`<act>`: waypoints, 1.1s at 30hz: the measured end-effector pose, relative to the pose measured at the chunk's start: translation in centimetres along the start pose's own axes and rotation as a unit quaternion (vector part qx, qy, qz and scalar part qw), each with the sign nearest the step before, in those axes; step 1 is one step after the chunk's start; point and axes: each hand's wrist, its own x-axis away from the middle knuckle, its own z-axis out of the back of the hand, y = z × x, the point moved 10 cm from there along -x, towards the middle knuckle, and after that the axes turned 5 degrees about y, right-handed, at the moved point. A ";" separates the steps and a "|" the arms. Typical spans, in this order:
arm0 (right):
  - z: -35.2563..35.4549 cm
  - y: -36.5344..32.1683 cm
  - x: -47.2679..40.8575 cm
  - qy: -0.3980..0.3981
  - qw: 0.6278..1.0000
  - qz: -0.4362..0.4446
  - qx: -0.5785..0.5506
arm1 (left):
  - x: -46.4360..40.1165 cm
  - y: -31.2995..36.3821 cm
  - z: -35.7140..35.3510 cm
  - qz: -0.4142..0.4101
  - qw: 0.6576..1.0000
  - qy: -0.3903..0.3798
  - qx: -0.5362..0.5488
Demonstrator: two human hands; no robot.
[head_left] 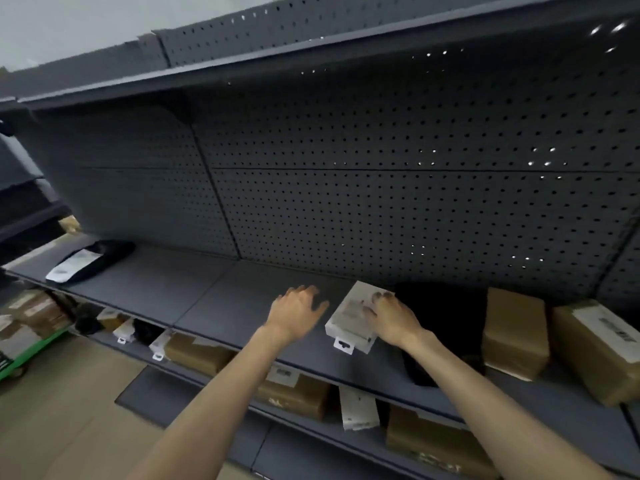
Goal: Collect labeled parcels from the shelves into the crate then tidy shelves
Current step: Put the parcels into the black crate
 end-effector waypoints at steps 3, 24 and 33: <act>-2.0 1.8 0.2 -0.001 0.997 -0.063 -0.034 | -1.4 0.0 -3.4 -0.013 0.998 -0.039 0.039; -4.1 0.4 3.7 0.190 0.921 -0.264 -0.213 | -2.5 -0.4 -9.9 -0.135 0.960 -0.150 0.193; -2.3 -4.1 1.5 0.232 0.937 -0.194 -0.173 | -3.6 -0.5 -7.3 -0.109 0.907 -0.146 0.380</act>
